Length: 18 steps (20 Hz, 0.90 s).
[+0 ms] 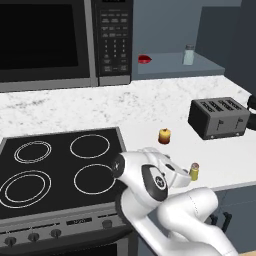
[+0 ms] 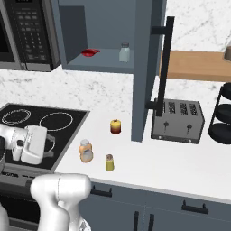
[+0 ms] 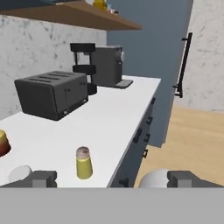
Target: Put the shaker and condiment bottle from the counter next to their counterparts in the cabinet.
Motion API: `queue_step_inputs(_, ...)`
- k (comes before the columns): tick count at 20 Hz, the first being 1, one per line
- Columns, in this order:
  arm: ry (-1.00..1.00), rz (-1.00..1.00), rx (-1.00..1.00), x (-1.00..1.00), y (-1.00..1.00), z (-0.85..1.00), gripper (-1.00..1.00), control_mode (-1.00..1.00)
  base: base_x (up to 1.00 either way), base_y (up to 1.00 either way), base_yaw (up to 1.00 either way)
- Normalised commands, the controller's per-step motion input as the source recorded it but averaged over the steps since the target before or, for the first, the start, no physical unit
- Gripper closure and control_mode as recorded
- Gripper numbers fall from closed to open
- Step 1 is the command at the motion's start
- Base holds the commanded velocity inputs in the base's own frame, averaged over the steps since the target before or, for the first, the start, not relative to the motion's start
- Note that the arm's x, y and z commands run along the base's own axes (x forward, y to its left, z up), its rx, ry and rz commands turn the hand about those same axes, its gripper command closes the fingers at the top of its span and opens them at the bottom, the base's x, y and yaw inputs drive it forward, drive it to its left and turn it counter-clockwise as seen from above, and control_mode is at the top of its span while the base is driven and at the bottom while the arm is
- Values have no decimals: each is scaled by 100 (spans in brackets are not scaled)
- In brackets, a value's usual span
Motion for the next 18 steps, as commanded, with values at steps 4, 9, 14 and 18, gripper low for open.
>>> queue_step_inputs(4, 4, 0, -15, 29, -10, -17, -100, -100, 0, 0, 0)
queue_step_inputs(9, 2, 0, -16, 14, 0, -17, -100, -100, 0, 0, 0)
queue_step_inputs(14, -2, 0, 0, 6, -1, -4, -100, -100, 0, 0, 0)
queue_step_inputs(18, 0, 0, -2, 26, 0, -10, -100, -100, 0, 0, 0)
